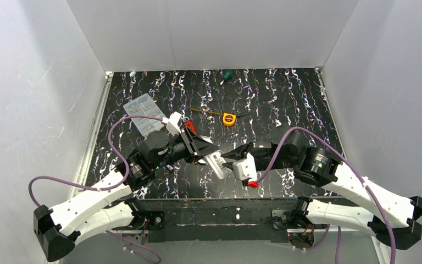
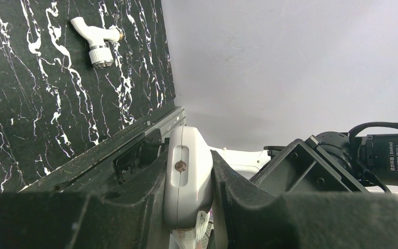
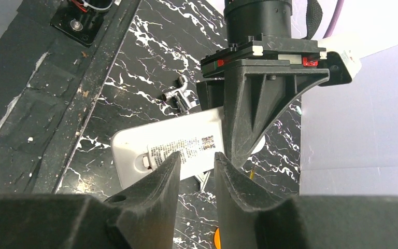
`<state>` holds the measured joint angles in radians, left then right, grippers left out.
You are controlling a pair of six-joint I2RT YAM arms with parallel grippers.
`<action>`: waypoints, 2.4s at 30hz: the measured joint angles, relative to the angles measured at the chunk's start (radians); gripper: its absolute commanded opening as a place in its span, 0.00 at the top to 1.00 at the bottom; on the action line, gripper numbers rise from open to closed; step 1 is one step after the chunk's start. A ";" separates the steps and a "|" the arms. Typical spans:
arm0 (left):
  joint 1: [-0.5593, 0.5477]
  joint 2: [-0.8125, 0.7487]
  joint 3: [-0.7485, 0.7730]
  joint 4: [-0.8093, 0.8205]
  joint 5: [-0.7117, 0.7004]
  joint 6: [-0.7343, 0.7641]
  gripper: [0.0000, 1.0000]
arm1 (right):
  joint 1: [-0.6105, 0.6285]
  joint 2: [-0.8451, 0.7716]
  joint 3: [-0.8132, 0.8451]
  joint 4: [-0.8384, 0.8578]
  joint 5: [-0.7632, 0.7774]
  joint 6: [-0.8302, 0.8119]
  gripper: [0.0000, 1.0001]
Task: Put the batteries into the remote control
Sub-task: Remove the battery cover from the remote control.
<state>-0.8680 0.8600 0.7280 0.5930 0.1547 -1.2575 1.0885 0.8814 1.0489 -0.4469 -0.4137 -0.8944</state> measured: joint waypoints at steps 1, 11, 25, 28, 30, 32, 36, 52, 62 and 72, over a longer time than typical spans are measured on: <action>0.000 0.000 0.000 0.000 0.000 0.000 1.00 | 0.000 -0.002 0.000 -0.001 0.000 0.000 0.60; 0.000 0.000 0.000 0.003 0.003 0.000 1.00 | 0.000 -0.030 0.000 -0.079 -0.062 0.008 0.56; 0.000 0.004 0.000 0.019 0.014 0.000 1.00 | 0.000 0.002 0.000 -0.080 -0.060 0.006 0.58; 0.000 0.004 -0.001 0.019 0.014 0.000 1.00 | 0.000 0.002 0.000 -0.080 -0.057 0.005 0.58; 0.000 0.004 -0.002 0.019 0.014 0.000 1.00 | 0.000 0.002 0.000 -0.080 -0.056 0.004 0.58; 0.000 0.004 -0.002 0.021 0.013 0.000 1.00 | 0.000 0.002 0.000 -0.080 -0.053 0.004 0.58; 0.001 0.004 -0.002 0.023 0.010 0.000 1.00 | 0.000 0.001 -0.003 -0.074 -0.043 0.005 0.58; 0.002 0.004 -0.016 0.040 -0.009 -0.013 1.00 | 0.000 -0.023 -0.032 -0.037 -0.010 0.005 0.58; 0.002 0.004 -0.017 0.045 -0.013 -0.018 1.00 | 0.000 -0.043 -0.032 -0.023 -0.006 0.005 0.58; 0.002 0.004 -0.018 0.045 -0.013 -0.018 1.00 | 0.000 -0.054 -0.032 -0.025 -0.007 0.005 0.58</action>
<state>-0.8661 0.8639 0.7105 0.6380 0.1421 -1.2755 1.0889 0.8272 1.0172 -0.4717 -0.4210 -0.8894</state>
